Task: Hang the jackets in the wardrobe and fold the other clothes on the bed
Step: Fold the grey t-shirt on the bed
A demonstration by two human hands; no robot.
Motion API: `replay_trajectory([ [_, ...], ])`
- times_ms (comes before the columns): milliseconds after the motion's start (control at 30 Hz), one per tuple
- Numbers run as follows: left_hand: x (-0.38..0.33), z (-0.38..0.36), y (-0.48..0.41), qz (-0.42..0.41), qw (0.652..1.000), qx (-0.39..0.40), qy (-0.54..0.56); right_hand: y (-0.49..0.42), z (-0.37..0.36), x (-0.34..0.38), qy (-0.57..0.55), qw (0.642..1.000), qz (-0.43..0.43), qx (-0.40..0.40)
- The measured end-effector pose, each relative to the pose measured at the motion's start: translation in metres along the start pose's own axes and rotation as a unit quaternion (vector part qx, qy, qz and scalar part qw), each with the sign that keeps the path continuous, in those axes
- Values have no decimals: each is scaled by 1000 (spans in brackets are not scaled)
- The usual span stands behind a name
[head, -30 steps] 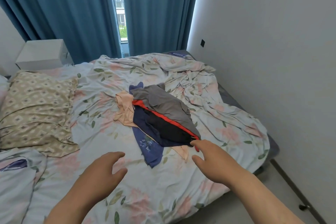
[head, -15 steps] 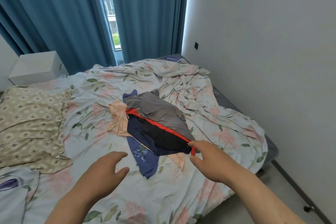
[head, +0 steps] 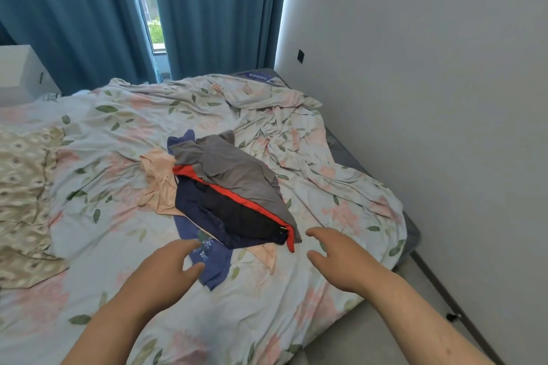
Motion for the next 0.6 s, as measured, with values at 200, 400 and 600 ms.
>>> replay_trajectory([
  [200, -44, -33, -60, 30, 999, 17, 41, -61, 2, -55, -39, 999, 4, 29],
  [400, -74, -105, -131, 114, 988, 33, 97, -160, -22, -124, -51, 993, 13, 103],
  [600, -61, -188, -200, 191, 966, 34, 169, -265, -78, -175, -60, 989, 39, 132],
])
Point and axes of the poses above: each hand's wrist, its own y-axis away from the middle knuckle, its own z-axis out of the back of the hand, x = y × z, the point moved 10 cm from there along -y, towards the middle knuckle
